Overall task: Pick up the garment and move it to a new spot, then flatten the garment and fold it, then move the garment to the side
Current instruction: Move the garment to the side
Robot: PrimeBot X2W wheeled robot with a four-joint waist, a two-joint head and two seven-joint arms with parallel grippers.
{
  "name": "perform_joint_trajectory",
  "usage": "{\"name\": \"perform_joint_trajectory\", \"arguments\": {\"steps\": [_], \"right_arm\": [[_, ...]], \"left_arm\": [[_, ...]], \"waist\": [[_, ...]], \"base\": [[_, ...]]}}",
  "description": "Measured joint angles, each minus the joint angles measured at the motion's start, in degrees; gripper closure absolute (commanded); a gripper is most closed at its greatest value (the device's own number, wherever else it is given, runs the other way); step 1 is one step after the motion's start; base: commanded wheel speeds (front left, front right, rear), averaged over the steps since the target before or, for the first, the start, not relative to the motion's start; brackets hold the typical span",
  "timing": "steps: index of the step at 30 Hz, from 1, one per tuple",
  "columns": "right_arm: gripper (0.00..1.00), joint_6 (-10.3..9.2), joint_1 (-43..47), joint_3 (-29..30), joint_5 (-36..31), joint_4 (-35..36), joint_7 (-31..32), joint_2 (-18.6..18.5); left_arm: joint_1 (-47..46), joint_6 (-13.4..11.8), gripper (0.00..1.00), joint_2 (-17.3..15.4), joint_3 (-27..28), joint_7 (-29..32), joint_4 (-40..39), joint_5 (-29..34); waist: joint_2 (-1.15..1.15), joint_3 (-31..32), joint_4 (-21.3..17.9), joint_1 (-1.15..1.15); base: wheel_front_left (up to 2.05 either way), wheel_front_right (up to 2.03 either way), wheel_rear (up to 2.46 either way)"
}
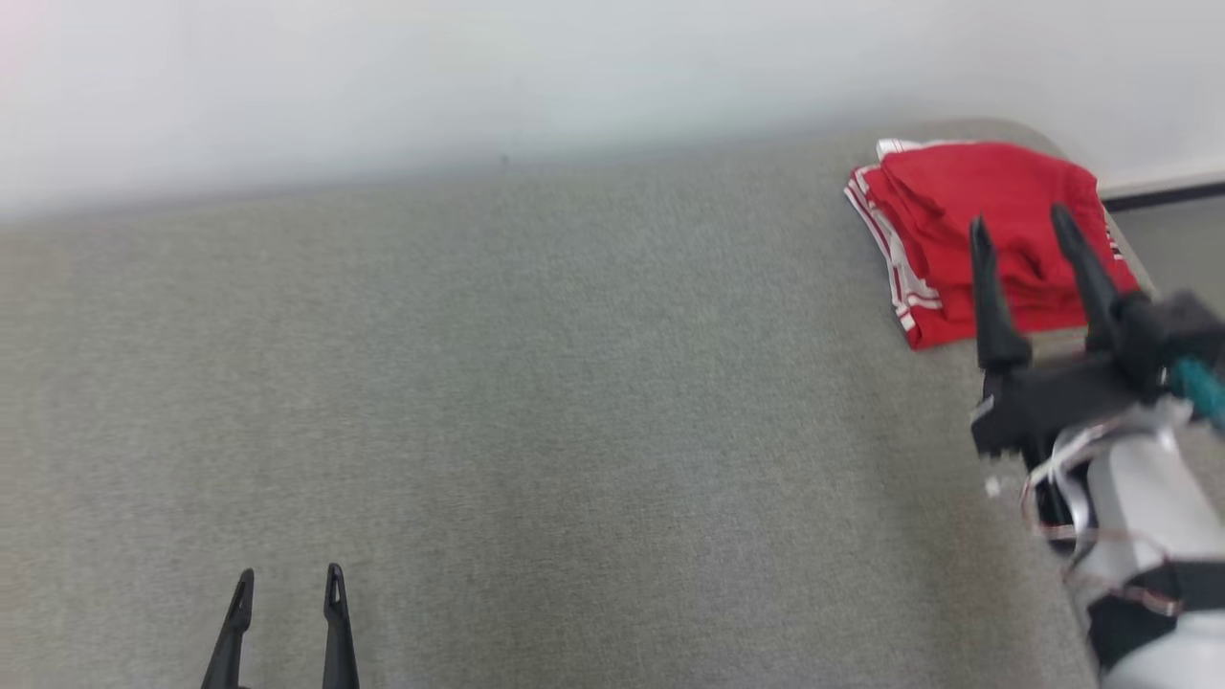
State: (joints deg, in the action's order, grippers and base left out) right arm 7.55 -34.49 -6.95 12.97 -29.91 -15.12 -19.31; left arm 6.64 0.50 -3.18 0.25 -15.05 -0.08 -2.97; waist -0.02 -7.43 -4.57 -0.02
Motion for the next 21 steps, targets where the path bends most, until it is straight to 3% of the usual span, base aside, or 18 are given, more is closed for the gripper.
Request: {"name": "perform_joint_trajectory", "arguments": {"steps": [4,10,21], "right_arm": [[0.0,-0.01,9.4,6.0,-3.5,6.6,0.0,4.8],[0.0,0.0,20.8,10.2,-8.2,12.2,0.0,12.0],[0.0,0.0,32.6,1.8,-9.0,13.0,0.0,15.4]], "left_arm": [[0.5,-0.3,0.0,0.1,0.2,0.0,1.2,0.1],[1.1,-0.5,0.0,0.2,0.3,0.0,2.8,0.1],[1.2,-1.3,0.0,0.3,0.8,0.0,5.7,-0.6]], "waist": [[0.01,2.6,1.4,0.01],[0.01,5.4,3.7,0.01],[0.01,7.2,4.5,0.02]], "base": [[0.0,0.0,0.0],[0.0,0.0,0.0],[0.0,0.0,0.0]]}}
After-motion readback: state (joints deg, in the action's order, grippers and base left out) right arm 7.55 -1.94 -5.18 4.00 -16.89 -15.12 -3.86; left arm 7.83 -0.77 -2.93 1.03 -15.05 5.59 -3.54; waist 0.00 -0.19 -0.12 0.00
